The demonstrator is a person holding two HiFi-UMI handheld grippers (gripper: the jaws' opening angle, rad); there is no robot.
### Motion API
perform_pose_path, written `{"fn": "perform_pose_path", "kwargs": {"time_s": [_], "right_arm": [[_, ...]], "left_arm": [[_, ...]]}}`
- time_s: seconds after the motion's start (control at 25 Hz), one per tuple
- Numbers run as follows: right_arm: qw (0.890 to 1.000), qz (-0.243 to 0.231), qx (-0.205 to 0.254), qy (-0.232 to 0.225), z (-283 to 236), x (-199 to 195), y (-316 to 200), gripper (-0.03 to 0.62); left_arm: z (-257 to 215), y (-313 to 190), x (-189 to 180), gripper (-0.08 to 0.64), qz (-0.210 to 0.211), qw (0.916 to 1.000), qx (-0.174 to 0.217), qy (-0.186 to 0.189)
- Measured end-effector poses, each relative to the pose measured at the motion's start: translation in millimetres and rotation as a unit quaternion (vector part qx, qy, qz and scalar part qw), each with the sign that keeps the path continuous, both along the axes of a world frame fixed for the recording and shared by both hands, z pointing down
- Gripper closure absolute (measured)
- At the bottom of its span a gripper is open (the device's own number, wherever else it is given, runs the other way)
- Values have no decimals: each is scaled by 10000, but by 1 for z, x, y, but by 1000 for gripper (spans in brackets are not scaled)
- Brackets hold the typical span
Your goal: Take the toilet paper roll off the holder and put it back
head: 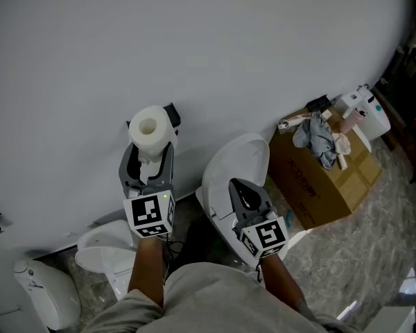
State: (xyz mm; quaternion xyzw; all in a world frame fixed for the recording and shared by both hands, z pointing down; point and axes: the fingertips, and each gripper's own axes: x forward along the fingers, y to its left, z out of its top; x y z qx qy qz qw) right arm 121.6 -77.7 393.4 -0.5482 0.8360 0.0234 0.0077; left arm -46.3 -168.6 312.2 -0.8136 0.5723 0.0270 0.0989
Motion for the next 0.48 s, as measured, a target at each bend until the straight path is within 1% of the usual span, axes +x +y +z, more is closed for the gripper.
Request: {"fn": "perform_pose_path", "kwargs": {"time_s": [0.24,0.48], "right_arm": [[9999,21,12,-161,0,-1,19,588],[9997,-196,-23,-168,2,-17,25,588]], "left_arm": [[-1,26,-1,238,31,10000,55,-66],[1,39,-15,238,-143,9999,19,-94]]}}
